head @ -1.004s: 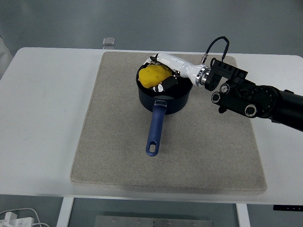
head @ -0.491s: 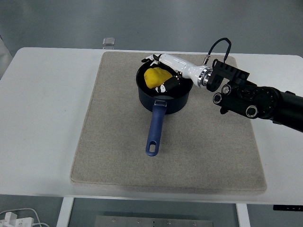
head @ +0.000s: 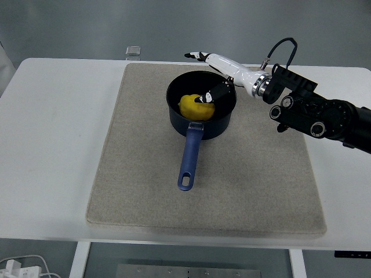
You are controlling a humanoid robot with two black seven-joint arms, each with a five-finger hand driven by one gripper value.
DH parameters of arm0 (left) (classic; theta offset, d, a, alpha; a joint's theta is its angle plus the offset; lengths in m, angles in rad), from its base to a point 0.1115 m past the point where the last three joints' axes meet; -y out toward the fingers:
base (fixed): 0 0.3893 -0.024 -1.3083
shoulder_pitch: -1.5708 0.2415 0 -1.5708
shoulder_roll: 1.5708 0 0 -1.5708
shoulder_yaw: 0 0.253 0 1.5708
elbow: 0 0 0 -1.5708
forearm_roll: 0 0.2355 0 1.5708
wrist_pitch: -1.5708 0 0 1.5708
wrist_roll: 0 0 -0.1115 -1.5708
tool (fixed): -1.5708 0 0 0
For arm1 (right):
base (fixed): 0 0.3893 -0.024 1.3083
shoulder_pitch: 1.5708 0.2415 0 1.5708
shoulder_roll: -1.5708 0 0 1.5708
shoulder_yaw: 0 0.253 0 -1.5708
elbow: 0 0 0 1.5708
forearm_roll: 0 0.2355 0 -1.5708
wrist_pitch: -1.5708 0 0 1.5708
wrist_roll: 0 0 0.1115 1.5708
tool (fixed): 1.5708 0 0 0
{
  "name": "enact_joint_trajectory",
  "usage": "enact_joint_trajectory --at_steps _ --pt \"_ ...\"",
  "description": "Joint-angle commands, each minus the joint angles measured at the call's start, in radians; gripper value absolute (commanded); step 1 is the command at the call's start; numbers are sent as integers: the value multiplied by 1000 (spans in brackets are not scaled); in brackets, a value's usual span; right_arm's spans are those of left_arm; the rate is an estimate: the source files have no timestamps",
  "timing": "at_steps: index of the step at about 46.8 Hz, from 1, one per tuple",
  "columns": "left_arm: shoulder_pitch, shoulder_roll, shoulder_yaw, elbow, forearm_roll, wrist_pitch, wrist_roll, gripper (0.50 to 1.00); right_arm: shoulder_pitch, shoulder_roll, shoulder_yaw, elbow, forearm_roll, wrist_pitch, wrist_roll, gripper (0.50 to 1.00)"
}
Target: Put the potato in the blue pot
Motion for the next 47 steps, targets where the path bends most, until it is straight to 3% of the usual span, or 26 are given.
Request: enact_joint_trajectory --at_steps 1,13,20,31,38,47 --pt "1 0 0 0 0 0 1 1000 -5 -21 55 -1 28 10 -5 956" --pt "1 0 0 0 0 0 1 1000 -13 -95 141 -16 313 55 -42 954" --pt "1 0 0 0 0 0 1 1000 -36 -101 148 -98 448 59 -43 956" --pt "1 0 0 0 0 0 1 1000 -76 -115 148 -142 819 47 -45 956" --pt "-1 0 0 0 0 0 -1 1000 -88 -109 163 -191 951 50 -48 956" --pt "1 0 0 0 0 0 1 1000 -179 -100 347 -223 1058 47 -143 956"
